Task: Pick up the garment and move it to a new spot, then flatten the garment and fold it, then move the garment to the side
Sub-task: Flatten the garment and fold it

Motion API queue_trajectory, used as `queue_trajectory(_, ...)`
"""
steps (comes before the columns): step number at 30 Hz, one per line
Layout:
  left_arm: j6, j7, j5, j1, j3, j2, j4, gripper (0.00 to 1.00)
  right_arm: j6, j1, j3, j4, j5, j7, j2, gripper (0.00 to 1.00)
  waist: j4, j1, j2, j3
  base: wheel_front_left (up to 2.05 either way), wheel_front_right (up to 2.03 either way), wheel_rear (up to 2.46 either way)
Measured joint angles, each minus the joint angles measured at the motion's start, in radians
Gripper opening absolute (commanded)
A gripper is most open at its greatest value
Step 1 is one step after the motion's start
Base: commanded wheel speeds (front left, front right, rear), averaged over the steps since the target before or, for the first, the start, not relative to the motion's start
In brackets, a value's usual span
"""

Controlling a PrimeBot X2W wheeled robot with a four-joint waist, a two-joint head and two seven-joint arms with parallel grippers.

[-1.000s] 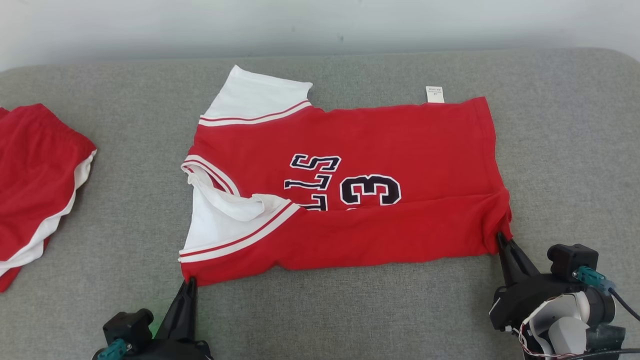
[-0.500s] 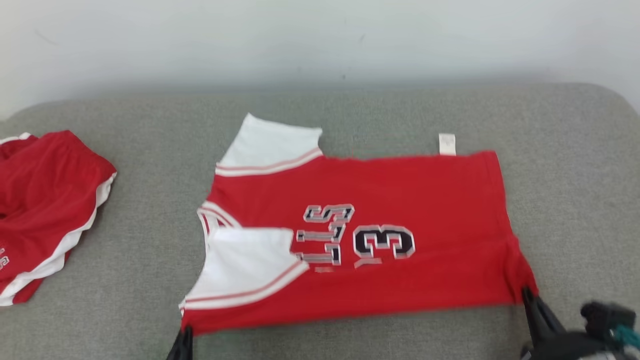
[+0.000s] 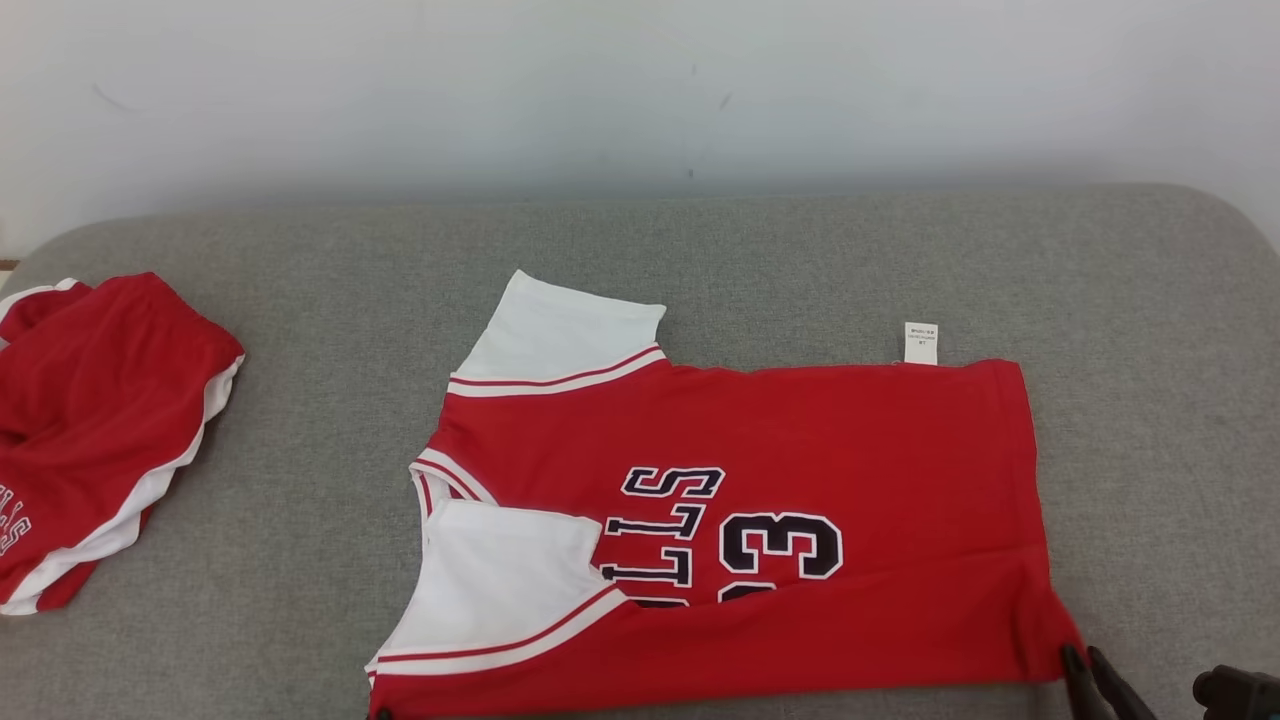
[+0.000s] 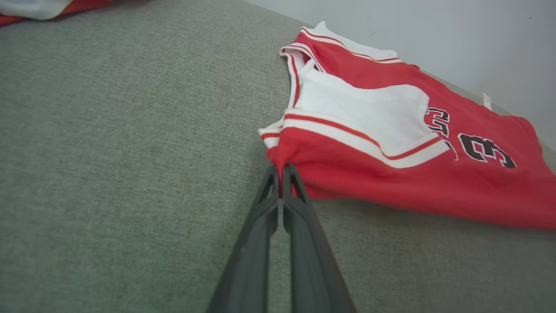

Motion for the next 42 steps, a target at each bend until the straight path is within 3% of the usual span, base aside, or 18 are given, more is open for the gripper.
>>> queue_trajectory(7, 0.015, 0.000, 0.002, -0.001, 0.003, 0.001, -0.019, 1.00, 0.000, -0.003, -0.028, -0.022, -0.049, -0.049, 0.008, 1.00, 0.008, -0.0001, 0.0000, -0.015, 0.00, 0.00, 0.00)
queue_trajectory(16, 0.057, 0.000, 0.090, -0.001, 0.034, 0.001, -0.177, 1.00, 0.000, -0.039, 0.012, -0.071, -0.128, -0.170, 0.022, 1.00, 0.026, -0.0001, 0.0001, -0.038, 0.00, 0.00, 0.00)
queue_trajectory(21, 0.097, 0.000, 0.140, -0.005, 0.052, 0.001, -0.239, 1.00, 0.000, -0.048, 0.027, -0.072, -0.185, -0.239, 0.044, 1.00, 0.043, -0.0001, 0.0001, -0.055, 0.00, 0.00, 0.00)
queue_trajectory(27, 0.104, 0.000, 0.153, -0.023, 0.068, 0.001, -0.264, 1.00, 0.000, -0.049, 0.026, -0.058, -0.234, -0.269, 0.085, 1.00, 0.059, -0.0001, 0.0001, -0.072, 0.00, 0.00, 0.00)
queue_trajectory(33, 0.059, 0.000, 0.149, -0.081, 0.104, 0.012, -0.220, 1.00, 0.000, -0.073, 0.040, -0.041, -0.250, -0.278, 0.098, 1.00, 0.044, -0.0001, 0.0001, -0.066, 0.00, 0.00, 0.00)
queue_trajectory(37, -0.008, 0.013, 0.127, -0.196, 0.100, 0.064, -0.174, 1.00, 0.000, -0.126, 0.051, -0.032, -0.252, -0.278, 0.103, 1.00, 0.015, 0.0000, 0.0001, -0.046, 0.00, 0.00, 0.00)
queue_trajectory(42, -0.067, 0.112, 0.120, -0.392, 0.086, 0.149, -0.130, 1.00, 0.000, -0.229, 0.074, 0.008, -0.257, -0.278, 0.111, 1.00, -0.036, 0.0001, 0.0002, -0.007, 0.00, 0.00, 0.00)
